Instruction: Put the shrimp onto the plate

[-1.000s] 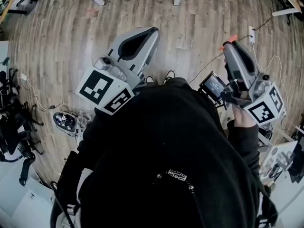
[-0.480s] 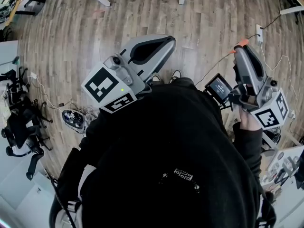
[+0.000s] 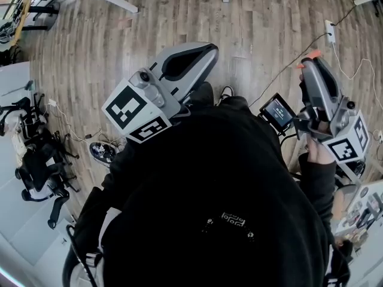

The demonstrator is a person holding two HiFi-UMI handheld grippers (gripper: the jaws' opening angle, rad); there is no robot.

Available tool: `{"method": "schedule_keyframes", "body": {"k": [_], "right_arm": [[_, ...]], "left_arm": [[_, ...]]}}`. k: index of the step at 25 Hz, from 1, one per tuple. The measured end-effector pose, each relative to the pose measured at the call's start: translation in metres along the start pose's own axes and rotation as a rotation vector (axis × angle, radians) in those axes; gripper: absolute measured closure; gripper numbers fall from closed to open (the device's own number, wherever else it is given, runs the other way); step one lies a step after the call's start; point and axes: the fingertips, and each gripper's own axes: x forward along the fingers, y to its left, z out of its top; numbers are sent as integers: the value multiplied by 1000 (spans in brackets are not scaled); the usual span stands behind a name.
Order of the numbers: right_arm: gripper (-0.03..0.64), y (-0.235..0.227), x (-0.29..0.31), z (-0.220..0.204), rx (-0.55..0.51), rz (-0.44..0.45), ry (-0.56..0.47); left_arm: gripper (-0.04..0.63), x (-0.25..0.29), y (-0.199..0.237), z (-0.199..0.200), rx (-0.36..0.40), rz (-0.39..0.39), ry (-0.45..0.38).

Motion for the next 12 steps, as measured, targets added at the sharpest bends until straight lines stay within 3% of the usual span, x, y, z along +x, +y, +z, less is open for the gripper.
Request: {"method": "schedule_keyframes", "body": {"k": [6,12], "right_arm": [[549,-13,10,2,-39,-22,25],[548,-45,26,20,-26,-95,-3]], "left_arm": [[591,11,20,4,-25,4,-36],[591,41,42,20,-3,-106,-68]]}}
